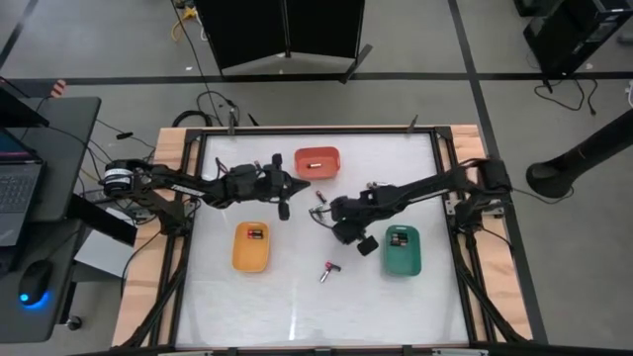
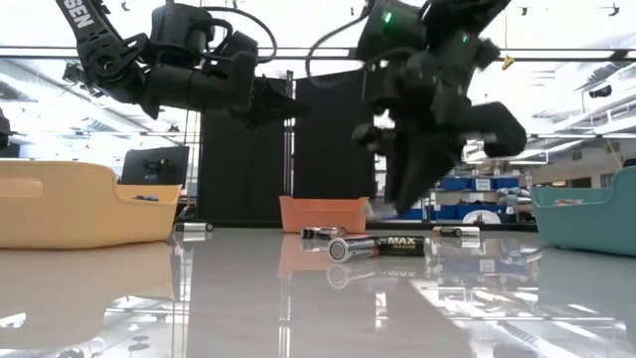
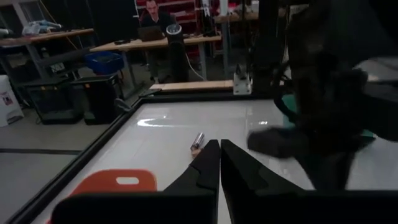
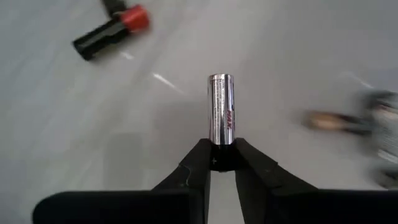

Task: Sort batteries
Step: Put the silver battery into the orange bin

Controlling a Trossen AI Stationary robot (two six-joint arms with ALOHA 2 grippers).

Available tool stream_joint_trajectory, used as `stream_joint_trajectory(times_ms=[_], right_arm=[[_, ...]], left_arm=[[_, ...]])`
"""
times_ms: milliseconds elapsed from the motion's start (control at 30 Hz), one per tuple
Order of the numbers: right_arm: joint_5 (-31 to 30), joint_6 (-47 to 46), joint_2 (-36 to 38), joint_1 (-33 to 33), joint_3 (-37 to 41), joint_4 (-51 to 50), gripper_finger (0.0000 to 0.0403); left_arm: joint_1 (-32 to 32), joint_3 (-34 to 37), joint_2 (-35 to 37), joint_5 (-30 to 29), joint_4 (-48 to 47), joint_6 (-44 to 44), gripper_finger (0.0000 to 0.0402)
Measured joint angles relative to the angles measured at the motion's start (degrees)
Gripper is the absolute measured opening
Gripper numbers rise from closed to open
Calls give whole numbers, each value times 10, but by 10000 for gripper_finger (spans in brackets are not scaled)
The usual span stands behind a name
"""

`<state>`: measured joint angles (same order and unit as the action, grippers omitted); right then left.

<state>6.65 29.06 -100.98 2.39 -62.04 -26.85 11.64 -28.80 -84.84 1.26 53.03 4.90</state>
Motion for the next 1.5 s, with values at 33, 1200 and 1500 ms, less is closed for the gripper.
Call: stream_joint_trajectory(times_ms=[33, 1200, 1500], right_arm=[[-14, -3, 14, -4, 0, -7, 60], [-36, 64, -242, -318, -328, -137, 60], [-38, 34, -246, -318, -327, -132, 116]], left_arm=[[0, 0, 0, 0, 5, -5, 23], [0, 0, 0, 5, 55, 12, 23], [0, 0, 0, 5, 53, 11, 23]])
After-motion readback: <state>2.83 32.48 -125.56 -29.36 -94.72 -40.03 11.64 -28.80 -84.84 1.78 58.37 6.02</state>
